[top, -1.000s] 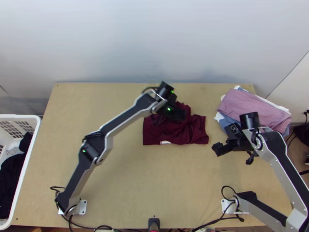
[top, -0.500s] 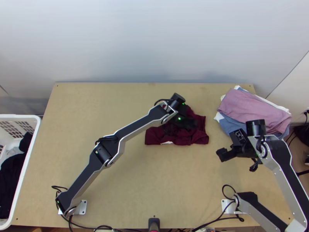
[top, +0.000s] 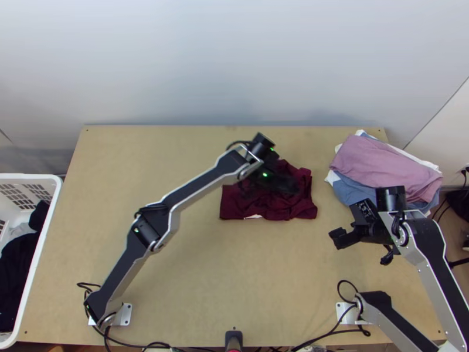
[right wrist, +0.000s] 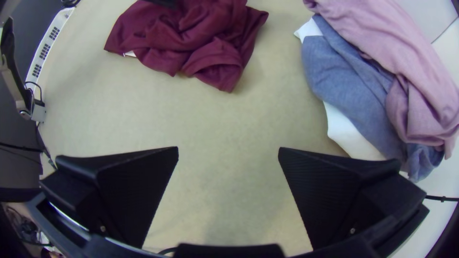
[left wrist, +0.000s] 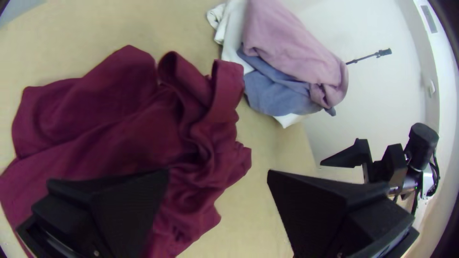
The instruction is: Fold the t-shirt
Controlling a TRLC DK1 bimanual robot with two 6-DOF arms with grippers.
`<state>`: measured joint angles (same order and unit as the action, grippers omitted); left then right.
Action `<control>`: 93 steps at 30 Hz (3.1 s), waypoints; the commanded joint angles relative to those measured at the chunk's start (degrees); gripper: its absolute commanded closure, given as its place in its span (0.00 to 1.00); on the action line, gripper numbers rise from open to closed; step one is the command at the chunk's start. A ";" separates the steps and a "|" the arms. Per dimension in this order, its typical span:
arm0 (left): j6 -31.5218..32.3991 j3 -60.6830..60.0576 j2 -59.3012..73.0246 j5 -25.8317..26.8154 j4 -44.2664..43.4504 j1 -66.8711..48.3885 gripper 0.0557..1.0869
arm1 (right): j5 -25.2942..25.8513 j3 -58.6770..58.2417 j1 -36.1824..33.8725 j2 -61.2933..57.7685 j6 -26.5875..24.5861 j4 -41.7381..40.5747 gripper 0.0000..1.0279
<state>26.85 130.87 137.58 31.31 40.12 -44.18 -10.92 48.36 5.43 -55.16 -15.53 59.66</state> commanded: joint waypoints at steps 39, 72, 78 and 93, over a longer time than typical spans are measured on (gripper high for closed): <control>-7.87 -27.95 -11.10 -22.35 -4.79 6.57 0.96 | -6.31 26.44 21.38 -48.47 4.28 -28.81 0.97; -9.36 -30.32 -12.07 -24.54 -4.08 7.36 0.96 | -6.13 6.31 1.86 -22.63 -5.74 -13.25 0.91; -9.89 -31.73 -15.76 -24.54 -3.47 7.71 0.96 | -6.31 9.03 0.46 -22.36 -2.75 -12.37 0.58; -7.52 -27.60 -25.96 -14.52 4.79 14.83 0.05 | -16.86 15.10 -5.52 -40.38 -1.17 -12.29 0.04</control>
<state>18.44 99.70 116.01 12.78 40.93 -32.40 -23.11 59.68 2.61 -88.33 -16.88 47.22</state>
